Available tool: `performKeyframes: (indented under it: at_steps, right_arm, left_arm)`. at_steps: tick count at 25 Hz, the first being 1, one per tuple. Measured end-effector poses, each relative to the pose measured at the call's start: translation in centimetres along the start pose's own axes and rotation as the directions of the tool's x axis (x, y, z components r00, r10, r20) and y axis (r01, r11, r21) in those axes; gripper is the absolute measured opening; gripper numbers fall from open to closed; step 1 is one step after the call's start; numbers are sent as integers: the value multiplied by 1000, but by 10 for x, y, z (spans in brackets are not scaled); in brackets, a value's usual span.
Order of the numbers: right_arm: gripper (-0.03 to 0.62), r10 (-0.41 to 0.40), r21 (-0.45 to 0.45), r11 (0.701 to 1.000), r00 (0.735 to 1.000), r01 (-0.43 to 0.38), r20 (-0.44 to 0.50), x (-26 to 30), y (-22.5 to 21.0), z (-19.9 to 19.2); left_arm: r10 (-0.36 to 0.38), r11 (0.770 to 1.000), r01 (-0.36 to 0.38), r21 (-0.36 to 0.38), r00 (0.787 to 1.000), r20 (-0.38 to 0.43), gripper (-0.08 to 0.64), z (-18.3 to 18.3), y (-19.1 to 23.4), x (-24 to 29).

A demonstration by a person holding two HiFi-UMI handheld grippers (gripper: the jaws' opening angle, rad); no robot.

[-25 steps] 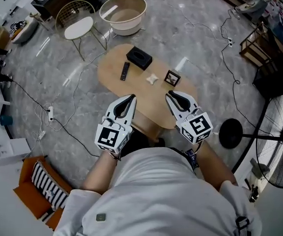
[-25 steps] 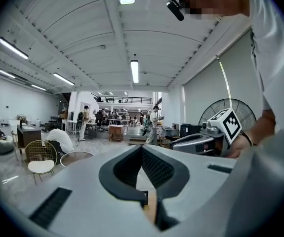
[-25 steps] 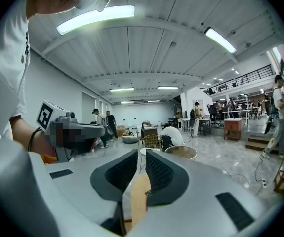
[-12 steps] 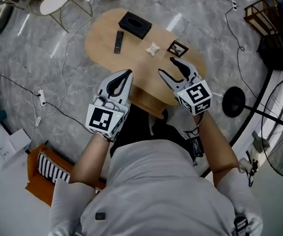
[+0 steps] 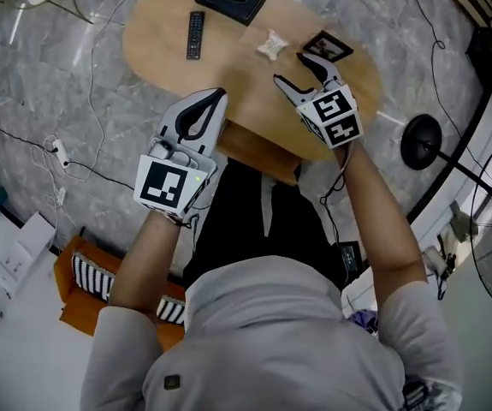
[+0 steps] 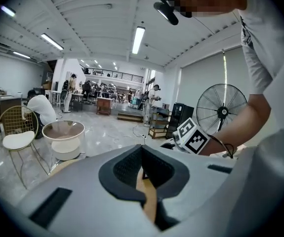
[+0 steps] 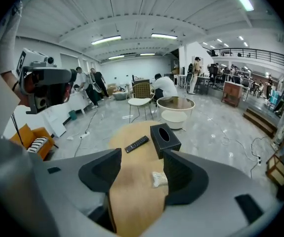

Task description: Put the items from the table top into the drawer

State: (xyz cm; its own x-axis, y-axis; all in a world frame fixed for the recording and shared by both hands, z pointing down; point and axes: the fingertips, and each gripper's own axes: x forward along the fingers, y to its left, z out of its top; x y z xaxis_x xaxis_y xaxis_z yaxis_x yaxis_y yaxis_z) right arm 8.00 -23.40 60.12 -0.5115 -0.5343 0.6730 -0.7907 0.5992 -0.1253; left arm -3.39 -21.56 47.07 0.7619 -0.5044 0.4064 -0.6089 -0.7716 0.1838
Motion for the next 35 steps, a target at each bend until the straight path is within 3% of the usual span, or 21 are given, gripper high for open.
performKeyframes:
  at_steps: [9,18,24,30,35]
  right_arm:
    - [282,1,-8,1000,981,-3,-194,114,-37,-83]
    - [296,-31,-88,996,923,-4,-383,192,-69,-154]
    - [307,-22,-85,996,898,-17,-439,224,-80,-175]
    - [325,-19,-113,992,844,-50,-535,241,-87,-204]
    - [325,0,-81,996,859,-48,-511,244,-88,-208]
  left_arm:
    - [-49,999,49,-11,997,-61,9,-81,52,62]
    - [-49,996,40,-75,991,-126,9,-144,83,97]
    - [-63,992,46,-120,988,-141,9,-167,85,107]
    - [-84,988,62,-143,985,-153,9,-182,80,113]
    - [-88,985,62,-163,984,-158,9,-191,84,112]
